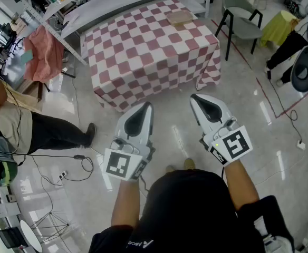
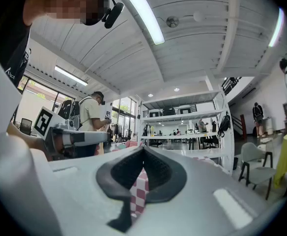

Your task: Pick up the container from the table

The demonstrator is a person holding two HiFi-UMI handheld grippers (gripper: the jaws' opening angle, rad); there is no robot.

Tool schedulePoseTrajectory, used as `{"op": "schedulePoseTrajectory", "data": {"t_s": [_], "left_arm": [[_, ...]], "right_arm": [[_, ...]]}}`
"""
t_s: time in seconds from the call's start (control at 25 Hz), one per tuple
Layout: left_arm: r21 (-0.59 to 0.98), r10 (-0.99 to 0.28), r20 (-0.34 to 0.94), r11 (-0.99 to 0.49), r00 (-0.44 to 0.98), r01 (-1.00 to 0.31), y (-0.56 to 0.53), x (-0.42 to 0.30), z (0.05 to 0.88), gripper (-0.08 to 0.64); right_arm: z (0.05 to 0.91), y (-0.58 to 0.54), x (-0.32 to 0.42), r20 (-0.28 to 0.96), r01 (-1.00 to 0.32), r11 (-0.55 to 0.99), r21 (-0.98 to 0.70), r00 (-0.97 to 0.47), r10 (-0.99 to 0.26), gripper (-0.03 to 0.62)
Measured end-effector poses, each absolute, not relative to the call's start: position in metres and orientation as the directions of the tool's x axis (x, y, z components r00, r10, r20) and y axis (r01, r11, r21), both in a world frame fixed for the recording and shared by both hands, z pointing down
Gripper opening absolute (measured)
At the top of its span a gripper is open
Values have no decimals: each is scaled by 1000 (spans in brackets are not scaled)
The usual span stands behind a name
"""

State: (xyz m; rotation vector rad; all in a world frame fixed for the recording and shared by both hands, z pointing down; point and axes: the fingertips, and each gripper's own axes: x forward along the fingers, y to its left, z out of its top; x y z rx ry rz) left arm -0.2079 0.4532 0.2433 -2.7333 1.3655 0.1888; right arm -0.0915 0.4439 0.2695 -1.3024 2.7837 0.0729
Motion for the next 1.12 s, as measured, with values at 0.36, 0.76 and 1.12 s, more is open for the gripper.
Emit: {"op": "schedulePoseTrajectory", "data": {"t_s": [0.36,0.76,1.12], "left_arm": [[-21,-795,-133,-594,592,-804,441,-182,243,9],[-46,-799,-121,-588,589,-807,410,-133,245,9],[-39,-789,-130,-601,600,-799,347,-119,259,9]], "right_arm": [[267,437,-62,-113,-763,646,-19,-640,-760,3],[274,415,-7,-110,-758,652,-9,-647,-754,3],[290,359,15,-101,-770,638,-6,-635,-766,3]]}}
